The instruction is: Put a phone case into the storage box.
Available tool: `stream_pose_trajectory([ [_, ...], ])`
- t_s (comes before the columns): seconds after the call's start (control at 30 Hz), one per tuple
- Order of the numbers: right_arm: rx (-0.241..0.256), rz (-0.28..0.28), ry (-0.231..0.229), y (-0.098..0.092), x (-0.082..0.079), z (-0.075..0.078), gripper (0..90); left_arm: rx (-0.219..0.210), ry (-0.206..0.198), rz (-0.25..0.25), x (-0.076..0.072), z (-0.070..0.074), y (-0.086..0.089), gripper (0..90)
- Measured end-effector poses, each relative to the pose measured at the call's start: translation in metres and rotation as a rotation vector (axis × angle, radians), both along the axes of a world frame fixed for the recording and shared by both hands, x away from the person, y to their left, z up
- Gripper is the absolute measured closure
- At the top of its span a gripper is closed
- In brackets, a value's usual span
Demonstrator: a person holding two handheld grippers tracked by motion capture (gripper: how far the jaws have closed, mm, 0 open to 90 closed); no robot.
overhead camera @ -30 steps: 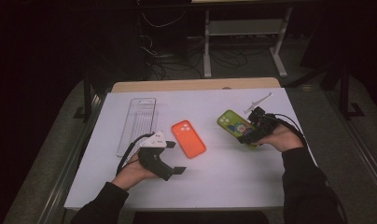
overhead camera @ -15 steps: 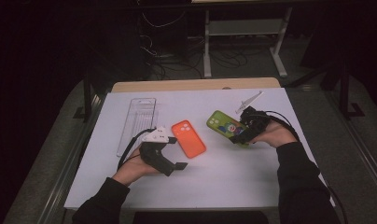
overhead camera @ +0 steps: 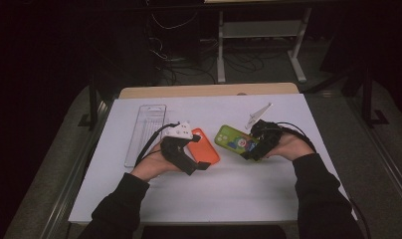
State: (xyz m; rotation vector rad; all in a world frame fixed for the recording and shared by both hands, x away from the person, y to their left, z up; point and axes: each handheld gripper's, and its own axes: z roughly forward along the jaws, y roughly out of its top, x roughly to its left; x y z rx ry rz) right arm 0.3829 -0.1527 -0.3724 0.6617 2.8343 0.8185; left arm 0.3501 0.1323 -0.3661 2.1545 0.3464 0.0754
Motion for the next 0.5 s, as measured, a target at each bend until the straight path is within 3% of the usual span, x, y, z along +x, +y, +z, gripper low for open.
stream_pose_trajectory([
  [0.13, -0.01, 0.04, -0.002, 0.005, -0.003, -0.002, 15.5, 0.023, -0.021, -0.03, 0.006, 0.004, -0.007, 0.0],
  [0.23, -0.023, 0.065, 0.002, 0.01, -0.005, -0.005, 15.5, 0.0, -0.049, -0.037, 0.007, 0.004, -0.007, 0.0],
  [0.5, -0.037, 0.146, 0.02, 0.024, -0.013, -0.009, 15.5, 0.015, -0.048, -0.076, 0.005, 0.002, -0.007, 0.0],
])
